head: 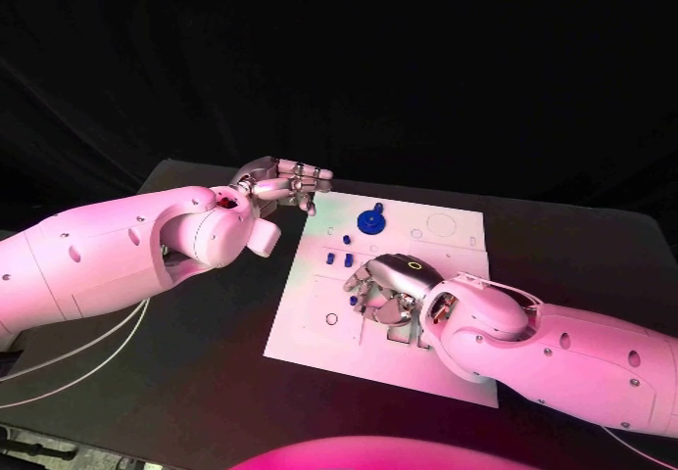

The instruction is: Assemble the parts on the task board

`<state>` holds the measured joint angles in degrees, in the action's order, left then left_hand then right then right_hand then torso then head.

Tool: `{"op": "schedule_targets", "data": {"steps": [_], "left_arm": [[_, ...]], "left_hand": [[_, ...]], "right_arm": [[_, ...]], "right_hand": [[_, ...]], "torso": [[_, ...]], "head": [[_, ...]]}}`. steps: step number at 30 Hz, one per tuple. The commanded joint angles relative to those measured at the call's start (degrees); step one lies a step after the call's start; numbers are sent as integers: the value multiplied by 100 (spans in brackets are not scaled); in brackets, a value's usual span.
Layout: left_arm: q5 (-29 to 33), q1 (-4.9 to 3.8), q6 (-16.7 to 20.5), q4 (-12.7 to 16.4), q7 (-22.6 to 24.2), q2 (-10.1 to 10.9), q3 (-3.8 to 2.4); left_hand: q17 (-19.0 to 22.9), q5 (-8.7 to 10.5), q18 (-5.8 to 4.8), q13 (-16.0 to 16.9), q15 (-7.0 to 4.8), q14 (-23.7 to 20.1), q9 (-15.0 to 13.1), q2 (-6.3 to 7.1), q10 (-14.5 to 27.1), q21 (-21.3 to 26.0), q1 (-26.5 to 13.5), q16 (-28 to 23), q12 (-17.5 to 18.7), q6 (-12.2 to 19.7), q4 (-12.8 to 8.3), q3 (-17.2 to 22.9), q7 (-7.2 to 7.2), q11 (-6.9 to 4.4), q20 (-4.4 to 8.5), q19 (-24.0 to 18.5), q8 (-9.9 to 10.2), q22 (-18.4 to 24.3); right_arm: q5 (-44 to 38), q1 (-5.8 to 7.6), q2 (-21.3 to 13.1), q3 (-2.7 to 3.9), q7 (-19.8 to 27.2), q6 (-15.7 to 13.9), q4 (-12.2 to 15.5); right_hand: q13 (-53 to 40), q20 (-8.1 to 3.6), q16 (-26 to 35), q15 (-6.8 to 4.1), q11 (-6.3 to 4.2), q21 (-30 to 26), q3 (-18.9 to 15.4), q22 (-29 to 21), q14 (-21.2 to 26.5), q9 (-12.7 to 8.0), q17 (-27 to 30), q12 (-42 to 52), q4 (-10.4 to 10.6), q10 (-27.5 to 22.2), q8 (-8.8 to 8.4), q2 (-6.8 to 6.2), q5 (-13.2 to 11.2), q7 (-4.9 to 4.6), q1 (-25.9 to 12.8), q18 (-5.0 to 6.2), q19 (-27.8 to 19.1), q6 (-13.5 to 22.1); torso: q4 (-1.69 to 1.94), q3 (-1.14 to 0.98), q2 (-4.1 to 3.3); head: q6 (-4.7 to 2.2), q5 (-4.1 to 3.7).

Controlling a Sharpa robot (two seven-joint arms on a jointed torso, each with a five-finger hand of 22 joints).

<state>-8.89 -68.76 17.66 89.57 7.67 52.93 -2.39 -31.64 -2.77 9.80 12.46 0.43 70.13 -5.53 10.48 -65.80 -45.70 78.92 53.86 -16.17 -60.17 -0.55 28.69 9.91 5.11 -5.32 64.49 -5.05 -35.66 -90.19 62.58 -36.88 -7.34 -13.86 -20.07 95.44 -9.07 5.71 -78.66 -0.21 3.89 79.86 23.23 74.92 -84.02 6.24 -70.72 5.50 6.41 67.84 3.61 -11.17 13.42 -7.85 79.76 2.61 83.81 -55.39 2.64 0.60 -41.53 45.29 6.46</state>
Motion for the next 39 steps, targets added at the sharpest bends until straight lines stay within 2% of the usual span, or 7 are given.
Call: {"op": "schedule_targets", "data": {"steps": [1,9,13,16,24,32,39], "left_arm": [[34,-7,-119,7,14,-7,-4],[41,-7,-136,-3,13,2,-3],[50,-6,-142,-7,16,14,-2],[61,-6,-160,-6,29,24,-1],[71,-6,-170,5,45,38,2],[74,-6,-176,10,42,49,5],[76,-6,-177,10,39,52,6]], "left_hand": [[8,-17,75,8,2,-25,7,-55,35,18,19,-20,-35,27,-28,-5,-7,1,-4,31,26,8],[11,-18,76,10,3,-26,9,-59,43,23,21,-22,-40,32,-29,-6,-6,2,-5,32,26,11],[11,-18,76,10,3,-26,9,-59,43,23,21,-22,-40,32,-29,-6,-6,2,-5,32,26,11],[11,-18,76,10,3,-26,9,-59,43,23,21,-22,-40,32,-29,-6,-6,2,-5,32,26,11],[11,-18,76,10,3,-26,9,-59,43,23,21,-22,-40,32,-29,-6,-6,2,-5,32,26,11],[15,-18,76,12,3,-28,11,-66,51,28,29,-23,-48,35,-34,-6,-6,2,-6,34,25,15],[15,-18,76,12,3,-28,11,-66,51,28,29,-23,-48,35,-34,-6,-6,2,-6,34,25,15]], "right_arm": [[-109,-11,-79,-9,-99,-80,68],[-123,124,-568,30,-143,-134,559],[-78,327,-956,70,-158,-106,858],[-14,580,-1253,95,-134,39,950],[-154,860,-1558,108,-183,529,770],[-331,880,-1533,95,-218,783,550],[-325,872,-1457,68,-216,1020,460]], "right_hand": [[-20,-1,18,-20,18,-28,-35,1112,-221,-6,15,16,-6,-34,-13,19,-24,2,-57,-27,117,23],[-32,-9,26,-27,12,-35,-88,1112,-218,10,28,33,-17,-32,34,-16,-32,23,-91,-27,117,-34],[-36,-7,53,-18,26,-134,-164,1078,-208,30,72,20,-4,-99,69,-44,-83,36,-152,-7,74,-113],[-38,12,93,12,58,-302,-352,1018,-192,54,132,10,20,-248,97,-84,-104,48,-251,26,0,-215],[-31,63,119,71,129,-586,-999,922,-181,62,180,55,43,-652,60,-21,29,145,-253,78,-108,-265],[-37,81,107,82,148,-621,-1308,914,-184,58,169,144,55,-778,37,81,40,190,-119,81,-102,-252],[-49,81,101,79,140,-571,-1371,934,-185,61,160,205,67,-761,44,136,52,213,-78,70,-72,-271]], "torso": [[-3,-2,3],[-3,-3,5],[-14,1,6],[-28,3,18],[-43,12,34],[-35,6,23],[-26,16,25]], "head": [[-23,-16],[-78,-72],[-140,-156],[-209,-264],[-304,-391],[-323,-430],[-297,-436]]}}
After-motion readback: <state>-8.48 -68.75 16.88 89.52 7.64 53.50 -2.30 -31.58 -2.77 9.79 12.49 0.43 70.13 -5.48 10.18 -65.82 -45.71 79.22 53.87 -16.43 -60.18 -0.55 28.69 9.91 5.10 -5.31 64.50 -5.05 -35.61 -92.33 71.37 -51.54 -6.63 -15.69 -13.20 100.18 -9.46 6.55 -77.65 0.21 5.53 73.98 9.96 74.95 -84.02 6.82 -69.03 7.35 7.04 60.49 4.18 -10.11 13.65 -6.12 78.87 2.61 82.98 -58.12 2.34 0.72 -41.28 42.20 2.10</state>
